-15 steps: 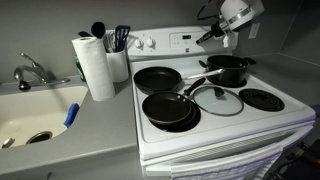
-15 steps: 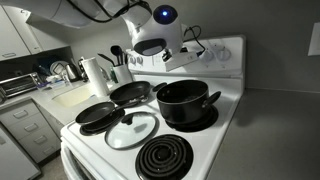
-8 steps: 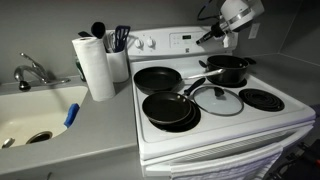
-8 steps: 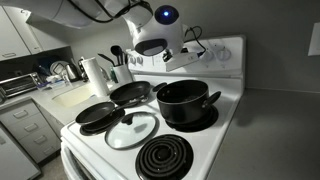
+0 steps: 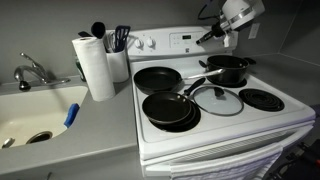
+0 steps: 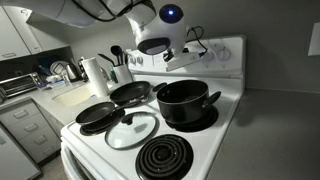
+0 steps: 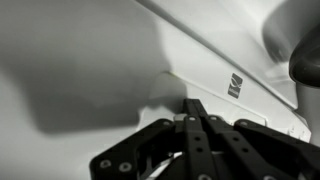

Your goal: Turn on the stove

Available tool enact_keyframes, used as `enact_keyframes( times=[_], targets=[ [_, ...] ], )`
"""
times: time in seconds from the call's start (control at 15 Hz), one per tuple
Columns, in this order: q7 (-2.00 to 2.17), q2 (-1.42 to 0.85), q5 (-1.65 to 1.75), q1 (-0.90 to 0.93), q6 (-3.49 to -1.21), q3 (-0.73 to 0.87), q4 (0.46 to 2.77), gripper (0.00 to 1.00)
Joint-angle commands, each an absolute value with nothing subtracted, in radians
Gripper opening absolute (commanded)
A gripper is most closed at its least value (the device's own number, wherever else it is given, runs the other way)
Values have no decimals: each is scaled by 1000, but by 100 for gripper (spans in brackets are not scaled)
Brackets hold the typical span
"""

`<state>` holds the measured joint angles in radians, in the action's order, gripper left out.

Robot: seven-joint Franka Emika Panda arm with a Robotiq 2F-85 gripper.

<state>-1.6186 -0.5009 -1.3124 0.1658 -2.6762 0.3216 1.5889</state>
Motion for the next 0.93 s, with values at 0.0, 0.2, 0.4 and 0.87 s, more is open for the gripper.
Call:
enact_keyframes(
  times=[0.0,0.2,0.4,0.87],
  targets=[
    [-1608,-585,-1320,140,-2670,323,1488,0],
    [-1607,-590,-1326,142,-2677,322,1479,0],
    [-1604,-586,-1324,146,-2684,323,1479,0],
    [-1623,-534,-1336,165,-2728,322,1546,0]
  ],
)
